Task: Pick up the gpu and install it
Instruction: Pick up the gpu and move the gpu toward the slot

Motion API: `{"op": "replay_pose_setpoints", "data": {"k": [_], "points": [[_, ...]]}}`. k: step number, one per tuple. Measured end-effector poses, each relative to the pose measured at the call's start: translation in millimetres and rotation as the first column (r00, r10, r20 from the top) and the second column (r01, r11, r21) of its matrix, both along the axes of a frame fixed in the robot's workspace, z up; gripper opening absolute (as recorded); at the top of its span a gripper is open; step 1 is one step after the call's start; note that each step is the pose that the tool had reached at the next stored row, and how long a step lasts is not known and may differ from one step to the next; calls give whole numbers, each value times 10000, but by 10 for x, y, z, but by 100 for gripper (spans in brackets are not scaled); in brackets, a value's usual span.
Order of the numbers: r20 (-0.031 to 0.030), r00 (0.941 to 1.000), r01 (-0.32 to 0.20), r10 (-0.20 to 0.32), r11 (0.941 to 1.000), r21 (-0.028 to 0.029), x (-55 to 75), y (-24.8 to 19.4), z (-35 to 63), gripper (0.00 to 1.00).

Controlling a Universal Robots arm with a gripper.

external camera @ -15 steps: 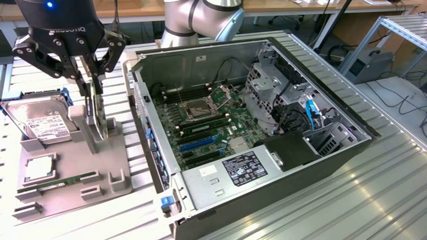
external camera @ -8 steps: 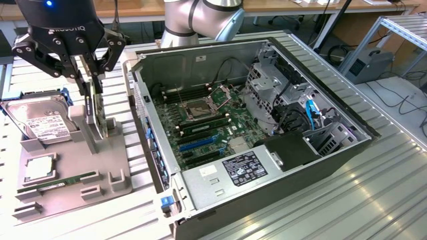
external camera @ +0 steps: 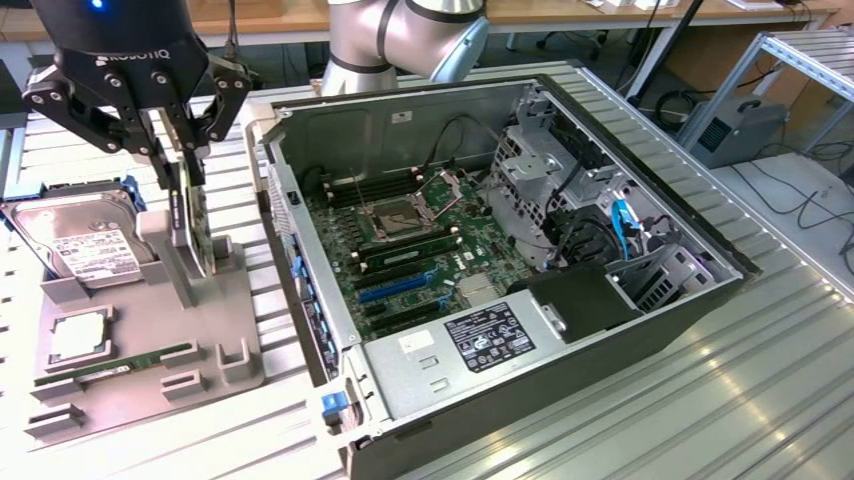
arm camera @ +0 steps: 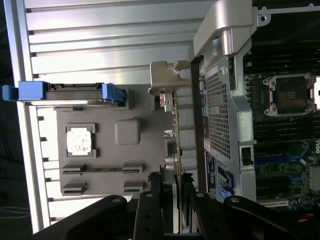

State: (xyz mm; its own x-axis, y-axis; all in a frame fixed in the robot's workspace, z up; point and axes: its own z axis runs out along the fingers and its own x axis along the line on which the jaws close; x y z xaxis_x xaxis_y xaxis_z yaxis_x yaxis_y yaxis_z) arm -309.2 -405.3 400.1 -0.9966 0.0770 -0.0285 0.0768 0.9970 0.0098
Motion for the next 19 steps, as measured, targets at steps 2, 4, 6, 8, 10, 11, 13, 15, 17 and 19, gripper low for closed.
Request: {"op": "replay_pose_setpoints", "data": {"k": [2, 4, 6, 8, 10, 11, 13, 15, 17, 19], "points": [[0, 10000, 0, 0, 10000, 0, 0, 0, 4, 27], [0, 10000, 0, 0, 10000, 0, 0, 0, 8, 27], [0, 10000, 0, 0, 10000, 0, 0, 0, 11, 27], [0, 10000, 0, 0, 10000, 0, 0, 0, 15, 27], [0, 10000, 0, 0, 10000, 0, 0, 0, 20, 27], [0, 10000, 0, 0, 10000, 0, 0, 0, 23, 27], [0, 10000, 0, 0, 10000, 0, 0, 0, 27, 27], [0, 10000, 0, 0, 10000, 0, 0, 0, 31, 27], [0, 10000, 0, 0, 10000, 0, 0, 0, 36, 27], [-1, 10000, 0, 0, 10000, 0, 0, 0, 41, 27]]}}
